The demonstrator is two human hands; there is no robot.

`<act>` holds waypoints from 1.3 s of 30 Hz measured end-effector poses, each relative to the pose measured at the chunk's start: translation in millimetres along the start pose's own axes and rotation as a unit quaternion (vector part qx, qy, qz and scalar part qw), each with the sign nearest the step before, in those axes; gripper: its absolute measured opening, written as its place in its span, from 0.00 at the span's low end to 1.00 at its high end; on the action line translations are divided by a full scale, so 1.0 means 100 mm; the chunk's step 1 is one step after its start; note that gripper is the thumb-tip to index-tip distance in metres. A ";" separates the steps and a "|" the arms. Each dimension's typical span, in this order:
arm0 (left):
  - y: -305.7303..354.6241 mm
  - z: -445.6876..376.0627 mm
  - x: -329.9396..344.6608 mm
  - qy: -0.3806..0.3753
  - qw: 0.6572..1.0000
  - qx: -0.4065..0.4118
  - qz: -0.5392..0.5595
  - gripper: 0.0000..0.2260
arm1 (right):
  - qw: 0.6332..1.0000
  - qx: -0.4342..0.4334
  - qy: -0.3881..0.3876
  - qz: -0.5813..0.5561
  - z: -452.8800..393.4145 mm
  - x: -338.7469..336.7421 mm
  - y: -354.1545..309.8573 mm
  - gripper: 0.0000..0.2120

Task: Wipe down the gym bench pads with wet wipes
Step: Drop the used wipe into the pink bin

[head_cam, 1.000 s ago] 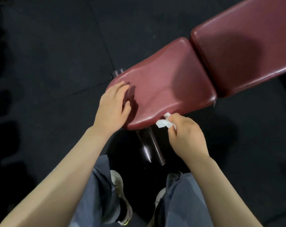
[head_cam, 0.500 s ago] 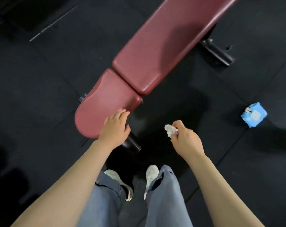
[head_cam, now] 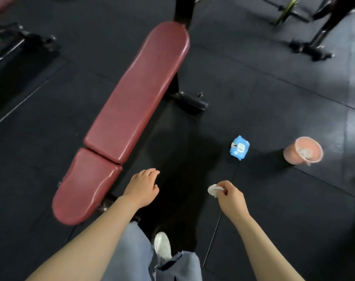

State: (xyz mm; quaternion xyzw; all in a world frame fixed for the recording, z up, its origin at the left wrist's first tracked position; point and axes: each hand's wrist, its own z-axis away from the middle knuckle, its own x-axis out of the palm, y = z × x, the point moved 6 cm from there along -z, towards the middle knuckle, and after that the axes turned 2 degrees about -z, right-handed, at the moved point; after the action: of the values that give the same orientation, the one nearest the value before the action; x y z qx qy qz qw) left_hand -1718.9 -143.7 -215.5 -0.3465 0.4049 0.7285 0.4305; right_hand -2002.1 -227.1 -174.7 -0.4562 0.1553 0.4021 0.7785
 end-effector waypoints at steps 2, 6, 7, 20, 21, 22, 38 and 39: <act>0.23 -0.15 -0.08 -0.015 1.000 0.019 0.008 0.25 | 0.999 0.023 0.022 -0.020 -0.01 -0.22 0.09 0.10; 0.56 -0.50 -0.22 -0.061 0.996 0.062 -0.017 0.25 | 0.994 0.064 0.069 -0.059 -0.01 -0.54 0.22 0.09; 0.64 -0.60 -0.27 -0.067 0.995 0.076 -0.025 0.25 | 0.993 0.072 0.073 -0.065 -0.01 -0.60 0.24 0.08; 2.00 -1.90 -0.94 -0.124 0.953 0.262 -0.093 0.25 | 0.960 0.180 0.186 -0.109 -0.18 -1.38 0.48 0.06; 2.15 -1.99 -0.98 -0.124 0.948 0.274 -0.100 0.25 | 0.958 0.188 0.194 -0.097 -0.19 -1.47 0.51 0.07; 2.30 -2.06 -1.00 -0.120 0.945 0.286 -0.107 0.25 | 0.957 0.195 0.199 -0.086 -0.20 -1.54 0.56 0.12; 5.22 -3.23 -0.52 -0.133 0.908 0.364 -0.160 0.23 | 0.928 0.257 0.240 -0.121 -0.93 -3.59 2.11 0.03; 5.37 -3.30 -0.50 -0.132 0.910 0.360 -0.156 0.23 | 0.930 0.250 0.239 -0.120 -1.00 -3.74 2.19 0.03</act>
State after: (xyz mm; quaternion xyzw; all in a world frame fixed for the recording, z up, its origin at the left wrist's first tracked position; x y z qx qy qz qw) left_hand -2135.6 -616.0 -159.1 -0.1276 0.5199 0.4956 0.6840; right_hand -2393.1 -435.1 -129.0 -0.3446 0.3767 0.1328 0.8495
